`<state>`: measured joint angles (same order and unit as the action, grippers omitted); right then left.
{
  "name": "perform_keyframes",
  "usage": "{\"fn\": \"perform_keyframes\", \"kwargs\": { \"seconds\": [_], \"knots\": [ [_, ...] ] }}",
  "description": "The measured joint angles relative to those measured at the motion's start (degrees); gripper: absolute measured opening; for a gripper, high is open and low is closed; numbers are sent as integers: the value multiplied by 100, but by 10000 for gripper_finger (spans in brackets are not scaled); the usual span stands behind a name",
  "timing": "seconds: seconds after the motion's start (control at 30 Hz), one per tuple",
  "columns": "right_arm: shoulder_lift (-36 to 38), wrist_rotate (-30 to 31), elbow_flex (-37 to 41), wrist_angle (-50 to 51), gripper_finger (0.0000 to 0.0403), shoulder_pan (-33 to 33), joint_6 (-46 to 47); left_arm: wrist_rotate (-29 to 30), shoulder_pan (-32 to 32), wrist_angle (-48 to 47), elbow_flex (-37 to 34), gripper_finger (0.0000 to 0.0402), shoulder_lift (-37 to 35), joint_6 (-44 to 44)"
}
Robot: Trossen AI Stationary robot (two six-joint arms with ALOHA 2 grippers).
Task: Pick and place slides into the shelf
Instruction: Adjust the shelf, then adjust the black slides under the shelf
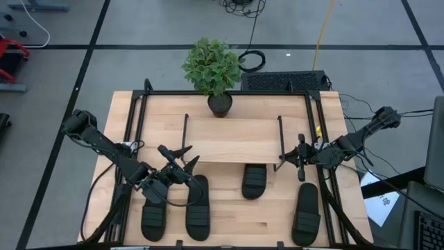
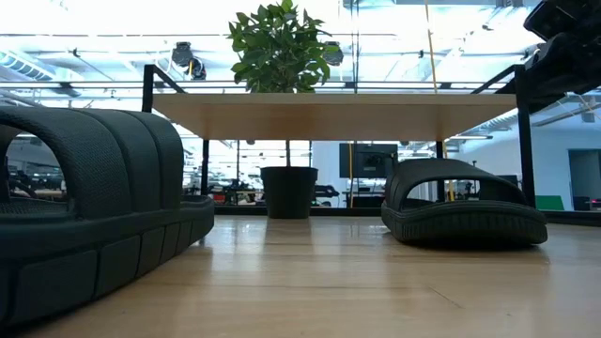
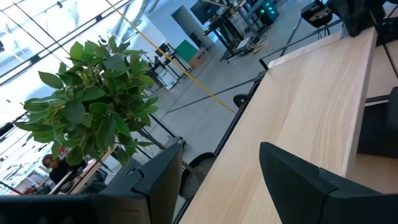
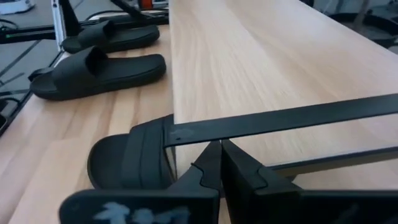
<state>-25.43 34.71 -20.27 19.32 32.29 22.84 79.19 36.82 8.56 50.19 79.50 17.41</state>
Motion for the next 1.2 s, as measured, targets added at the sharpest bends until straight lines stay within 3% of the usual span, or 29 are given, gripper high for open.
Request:
{"fn": "perform_keyframes", "kwargs": {
  "seconds": [0.2,0.63,0.8,0.93,1.2],
  "knots": [
    [66,151,0,201,0,1,279,-8,0,1,0,223,0,-4],
    [470,1784,2,733,0,-2,744,-169,-4,-31,0,223,0,-63],
    [622,2222,2,515,0,2,119,-328,-4,-28,0,223,0,-115],
    [666,2215,2,11,0,2,-552,-723,-4,-29,0,223,0,-94],
    [667,2207,2,-539,0,4,-1467,-775,-129,-157,0,223,0,-223]
  ]
}}
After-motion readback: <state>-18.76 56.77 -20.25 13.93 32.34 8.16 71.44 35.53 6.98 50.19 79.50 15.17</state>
